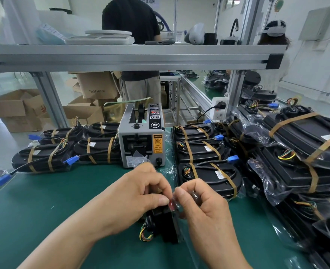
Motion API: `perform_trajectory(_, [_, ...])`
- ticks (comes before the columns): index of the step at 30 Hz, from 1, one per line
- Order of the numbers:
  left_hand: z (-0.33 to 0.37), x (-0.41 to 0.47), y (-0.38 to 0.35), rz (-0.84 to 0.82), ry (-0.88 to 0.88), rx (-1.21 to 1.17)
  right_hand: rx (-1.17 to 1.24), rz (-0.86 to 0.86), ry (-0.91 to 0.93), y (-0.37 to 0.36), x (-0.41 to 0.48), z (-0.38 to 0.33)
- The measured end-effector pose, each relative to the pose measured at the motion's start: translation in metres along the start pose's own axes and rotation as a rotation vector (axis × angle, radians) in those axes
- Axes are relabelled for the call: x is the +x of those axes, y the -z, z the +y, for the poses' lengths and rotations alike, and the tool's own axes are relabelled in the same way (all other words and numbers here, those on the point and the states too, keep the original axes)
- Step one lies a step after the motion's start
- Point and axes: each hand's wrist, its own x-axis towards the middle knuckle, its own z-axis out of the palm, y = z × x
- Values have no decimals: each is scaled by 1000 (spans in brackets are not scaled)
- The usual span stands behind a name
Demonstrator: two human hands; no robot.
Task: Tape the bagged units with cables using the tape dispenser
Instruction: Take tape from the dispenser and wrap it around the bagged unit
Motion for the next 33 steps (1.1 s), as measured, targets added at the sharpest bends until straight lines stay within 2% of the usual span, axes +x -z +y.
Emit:
perform_trajectory(9, [2, 7, 9, -147, 6, 152, -10, -11, -12, -1, -2, 1])
perform_trajectory(18, [2, -4, 9, -117, 4, -57, 15, -5, -19, 0, -1, 0])
perform_trajectory(27, [7, 0, 15, -130, 3, -53, 27, 0, 2, 1, 1, 1])
perform_trajectory(33, [4, -3, 10, -76, -49, 55, 28, -6, -4, 2, 1, 1])
